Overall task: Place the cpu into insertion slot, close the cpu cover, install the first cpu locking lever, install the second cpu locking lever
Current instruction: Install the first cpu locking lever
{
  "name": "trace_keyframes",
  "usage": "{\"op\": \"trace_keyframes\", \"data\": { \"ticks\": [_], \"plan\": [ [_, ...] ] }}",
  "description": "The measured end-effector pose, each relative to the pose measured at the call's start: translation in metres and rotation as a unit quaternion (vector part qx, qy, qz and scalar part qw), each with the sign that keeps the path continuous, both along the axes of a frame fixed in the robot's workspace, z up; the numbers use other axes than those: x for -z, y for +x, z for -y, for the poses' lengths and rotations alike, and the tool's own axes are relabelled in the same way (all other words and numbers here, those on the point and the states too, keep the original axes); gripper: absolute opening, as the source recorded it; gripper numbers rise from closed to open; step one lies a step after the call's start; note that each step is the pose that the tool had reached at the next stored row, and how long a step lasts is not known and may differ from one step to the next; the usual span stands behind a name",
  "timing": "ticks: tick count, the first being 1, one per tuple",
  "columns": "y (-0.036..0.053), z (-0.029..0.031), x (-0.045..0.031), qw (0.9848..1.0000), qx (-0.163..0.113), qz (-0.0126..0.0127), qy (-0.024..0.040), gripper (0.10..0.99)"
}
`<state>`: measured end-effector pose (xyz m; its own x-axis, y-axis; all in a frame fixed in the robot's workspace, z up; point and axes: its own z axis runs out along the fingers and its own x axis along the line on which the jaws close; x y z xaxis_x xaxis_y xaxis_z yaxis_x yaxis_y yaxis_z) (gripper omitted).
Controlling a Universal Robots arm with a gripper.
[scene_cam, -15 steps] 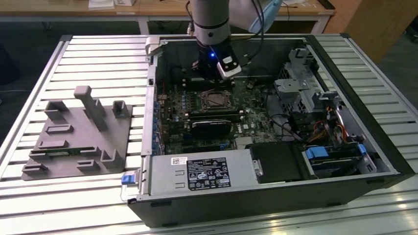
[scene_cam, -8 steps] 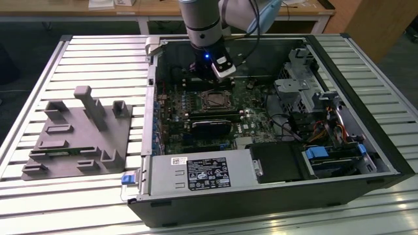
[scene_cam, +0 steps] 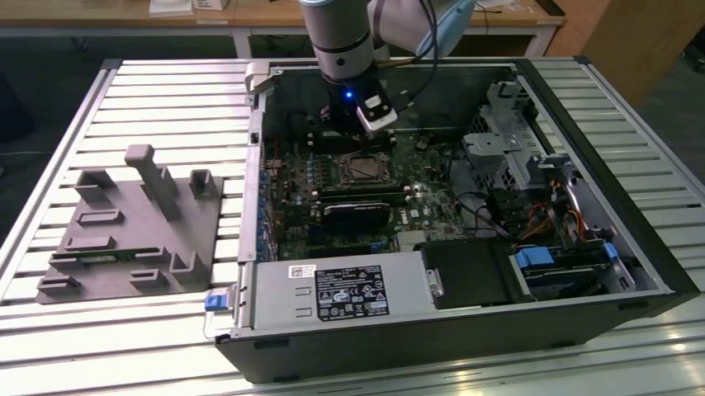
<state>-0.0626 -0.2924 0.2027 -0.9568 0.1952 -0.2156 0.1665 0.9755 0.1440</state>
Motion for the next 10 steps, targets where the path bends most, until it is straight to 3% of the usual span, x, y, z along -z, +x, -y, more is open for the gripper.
{"op": "trace_keyframes", "data": {
  "ticks": [10],
  "plan": [
    [0.0,-0.0033,0.0029,0.9998,0.019,-0.0001,0.0012,0.106]
  ]
}}
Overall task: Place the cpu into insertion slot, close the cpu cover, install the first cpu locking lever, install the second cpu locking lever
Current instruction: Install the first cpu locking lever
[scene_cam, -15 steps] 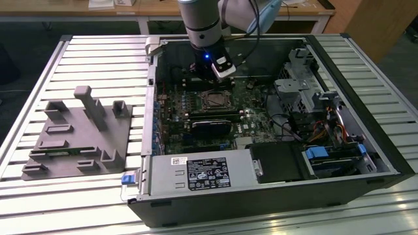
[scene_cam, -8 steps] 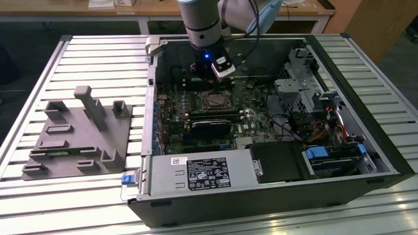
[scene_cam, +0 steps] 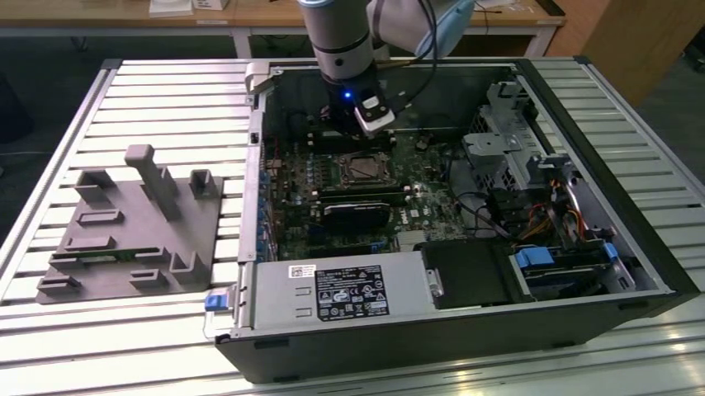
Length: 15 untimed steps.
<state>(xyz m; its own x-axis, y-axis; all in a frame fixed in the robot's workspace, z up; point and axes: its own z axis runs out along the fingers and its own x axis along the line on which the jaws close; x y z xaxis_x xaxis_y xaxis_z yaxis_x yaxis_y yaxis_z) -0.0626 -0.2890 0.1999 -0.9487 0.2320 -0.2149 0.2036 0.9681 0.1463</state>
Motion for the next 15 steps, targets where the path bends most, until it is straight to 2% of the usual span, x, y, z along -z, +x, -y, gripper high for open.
{"op": "trace_keyframes", "data": {
  "ticks": [6,15],
  "plan": [
    [0.0,-0.003,0.0017,0.9999,0.012,0.0,0.001,0.106],
    [0.0,-0.003,0.0029,0.9993,0.038,0.0002,0.0011,0.106]
  ]
}}
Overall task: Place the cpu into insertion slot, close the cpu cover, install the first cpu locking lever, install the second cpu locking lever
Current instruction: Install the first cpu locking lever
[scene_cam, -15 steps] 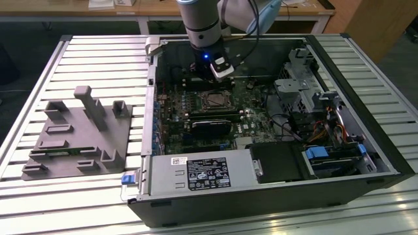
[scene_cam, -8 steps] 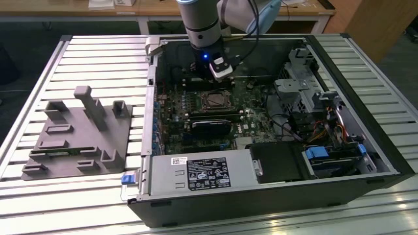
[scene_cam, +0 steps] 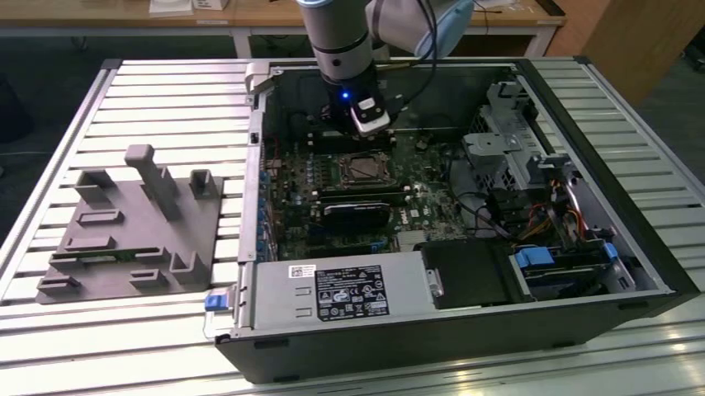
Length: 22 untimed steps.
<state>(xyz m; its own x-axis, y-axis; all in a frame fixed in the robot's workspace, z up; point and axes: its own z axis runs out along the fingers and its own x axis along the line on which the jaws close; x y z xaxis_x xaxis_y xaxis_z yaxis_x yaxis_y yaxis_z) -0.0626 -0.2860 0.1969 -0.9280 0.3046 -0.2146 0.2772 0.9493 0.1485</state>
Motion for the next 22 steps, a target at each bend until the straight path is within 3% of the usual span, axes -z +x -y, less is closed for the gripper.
{"op": "trace_keyframes", "data": {
  "ticks": [16,22],
  "plan": [
    [-0.0001,0.0003,0.0057,0.999,0.045,-0.0001,0.0009,0.106],
    [0.0,0.0003,0.0064,0.9988,0.045,-0.0009,0.019,0.106]
  ]
}}
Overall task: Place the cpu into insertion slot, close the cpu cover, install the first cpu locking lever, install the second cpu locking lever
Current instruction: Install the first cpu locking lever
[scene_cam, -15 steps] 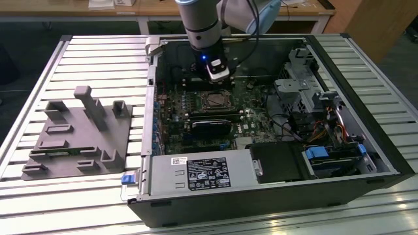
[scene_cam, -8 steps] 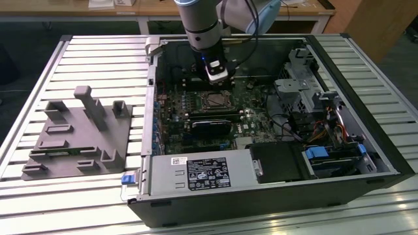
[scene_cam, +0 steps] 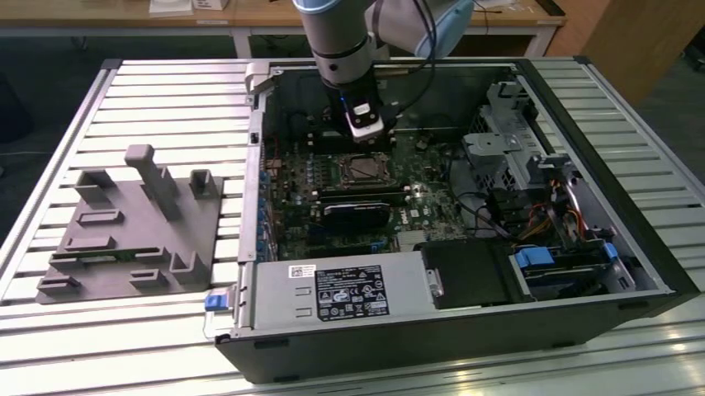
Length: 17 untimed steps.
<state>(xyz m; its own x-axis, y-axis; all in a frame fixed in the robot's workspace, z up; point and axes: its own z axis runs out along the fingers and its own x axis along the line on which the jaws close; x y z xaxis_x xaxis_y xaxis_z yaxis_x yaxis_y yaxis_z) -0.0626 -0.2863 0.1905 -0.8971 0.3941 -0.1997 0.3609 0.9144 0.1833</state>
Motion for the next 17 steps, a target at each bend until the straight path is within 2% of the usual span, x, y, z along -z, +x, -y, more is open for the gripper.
{"op": "trace_keyframes", "data": {
  "ticks": [1,6,14,17],
  "plan": [
    [-0.0001,0.0,0.0,1.0,0.0,-0.0001,0.0026,0.106],
    [0.0002,-0.0004,-0.0022,1.0,0.0,0.0005,0.0039,0.106],
    [0.0001,-0.0002,-0.0223,1.0,0.0,0.0002,0.0031,0.106],
    [0.0002,-0.0002,-0.0229,1.0,0.0,0.0002,0.0031,0.106]
  ]
}}
